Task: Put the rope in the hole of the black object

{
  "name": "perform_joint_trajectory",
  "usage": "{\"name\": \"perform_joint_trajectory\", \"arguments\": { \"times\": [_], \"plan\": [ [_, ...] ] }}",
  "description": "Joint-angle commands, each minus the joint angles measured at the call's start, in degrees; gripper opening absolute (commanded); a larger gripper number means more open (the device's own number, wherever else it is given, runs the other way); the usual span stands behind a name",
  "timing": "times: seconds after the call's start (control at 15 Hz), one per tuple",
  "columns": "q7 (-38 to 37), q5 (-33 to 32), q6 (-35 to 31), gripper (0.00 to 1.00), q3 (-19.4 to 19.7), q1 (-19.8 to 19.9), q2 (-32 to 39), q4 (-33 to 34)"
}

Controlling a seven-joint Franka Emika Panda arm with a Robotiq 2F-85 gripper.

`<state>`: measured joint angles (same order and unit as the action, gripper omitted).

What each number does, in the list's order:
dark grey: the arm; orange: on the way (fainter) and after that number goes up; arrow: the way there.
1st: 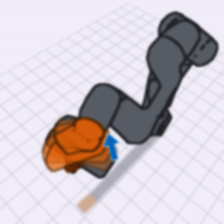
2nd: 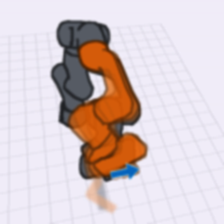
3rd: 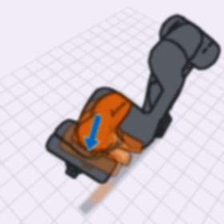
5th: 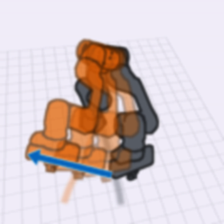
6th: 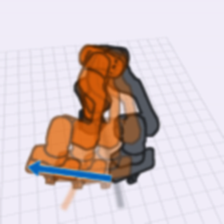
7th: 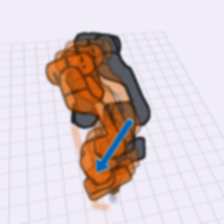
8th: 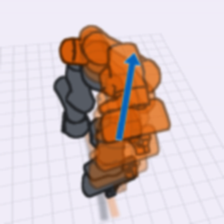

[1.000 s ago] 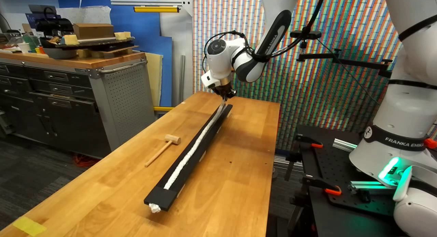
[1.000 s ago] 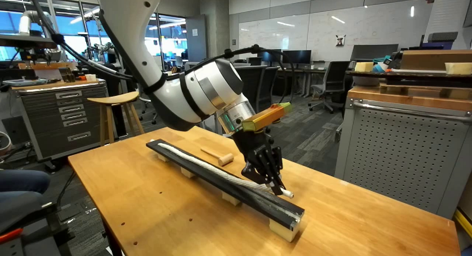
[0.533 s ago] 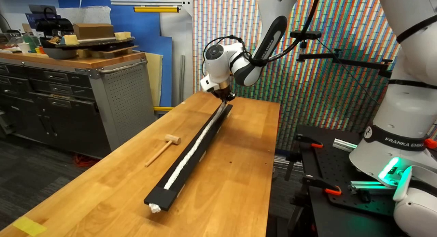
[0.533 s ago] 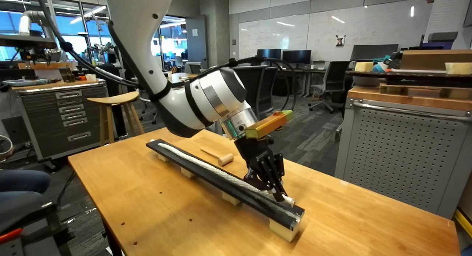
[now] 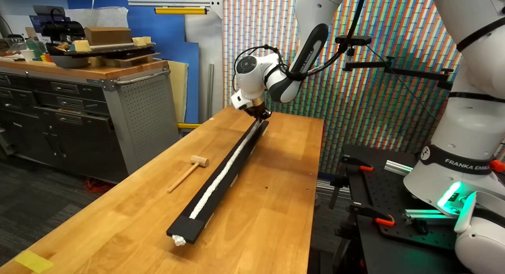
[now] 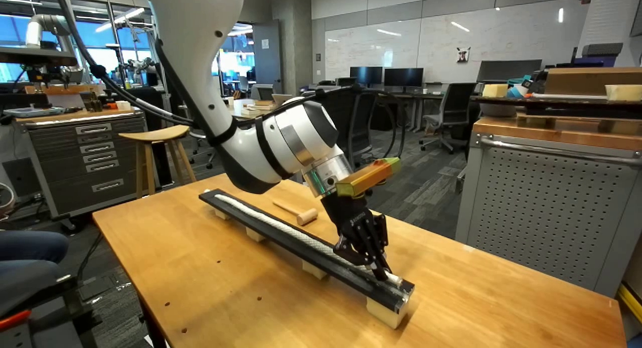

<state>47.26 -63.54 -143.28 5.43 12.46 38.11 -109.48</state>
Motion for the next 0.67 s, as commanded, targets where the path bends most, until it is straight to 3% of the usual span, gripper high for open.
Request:
{"name": "perform_joint_trajectory", "arguments": {
  "times": [0.0,0.6],
  "plan": [
    [2.58,0.73,0.74,0.03,0.04,0.58,0.58,1.61],
    [3.05,0.86,0.59,0.03,0.13,0.89,0.57,1.46]
  ]
}}
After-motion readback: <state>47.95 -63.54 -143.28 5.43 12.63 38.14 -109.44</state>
